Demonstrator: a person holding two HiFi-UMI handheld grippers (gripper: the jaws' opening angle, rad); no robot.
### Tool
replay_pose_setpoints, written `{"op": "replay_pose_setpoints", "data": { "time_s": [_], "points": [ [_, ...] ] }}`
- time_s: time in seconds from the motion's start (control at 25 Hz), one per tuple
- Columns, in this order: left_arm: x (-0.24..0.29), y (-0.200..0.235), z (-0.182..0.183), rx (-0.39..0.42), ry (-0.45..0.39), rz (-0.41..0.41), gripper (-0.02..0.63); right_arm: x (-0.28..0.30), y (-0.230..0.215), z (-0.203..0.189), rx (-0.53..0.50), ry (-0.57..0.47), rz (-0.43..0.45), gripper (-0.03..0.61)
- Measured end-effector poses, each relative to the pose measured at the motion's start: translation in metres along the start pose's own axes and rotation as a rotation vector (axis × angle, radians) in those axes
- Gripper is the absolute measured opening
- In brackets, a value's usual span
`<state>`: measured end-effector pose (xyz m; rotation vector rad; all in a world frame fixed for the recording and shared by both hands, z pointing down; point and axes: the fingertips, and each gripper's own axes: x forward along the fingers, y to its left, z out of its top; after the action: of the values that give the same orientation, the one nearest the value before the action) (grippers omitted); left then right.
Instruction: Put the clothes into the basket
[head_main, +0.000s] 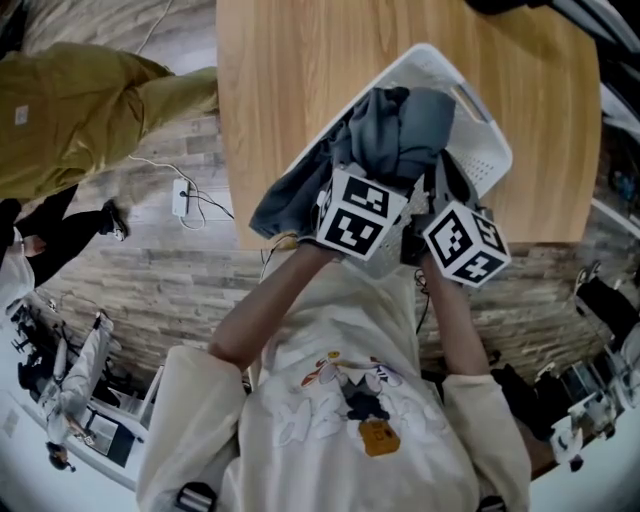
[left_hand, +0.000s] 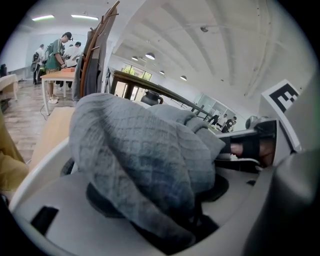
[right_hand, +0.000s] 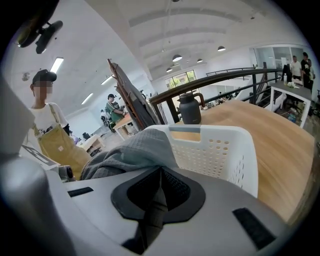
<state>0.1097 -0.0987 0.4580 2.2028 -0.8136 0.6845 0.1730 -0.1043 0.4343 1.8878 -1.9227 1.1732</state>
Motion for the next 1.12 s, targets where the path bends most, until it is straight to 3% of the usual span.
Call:
{"op": "replay_pose_setpoints", "data": {
  "time_s": [0.4,0.84,1.12],
  "points": [
    [0.022,0.009,-0.006,-0.023,0.050,0.004,0.348,0.010,-0.005,0.005,0.049,0.017,0.009,0.026],
    [0.040,0.020,-0.011,-0.037,0.079,0.044,0.347,0.023,-0.011,-0.004,0.186,0.092,0.025,0.026],
    [0.053,0.025,-0.019,-0.085,0.127,0.055,0.348,0.029,-0.012,-0.006,0.230,0.116,0.026,0.026]
  ]
}}
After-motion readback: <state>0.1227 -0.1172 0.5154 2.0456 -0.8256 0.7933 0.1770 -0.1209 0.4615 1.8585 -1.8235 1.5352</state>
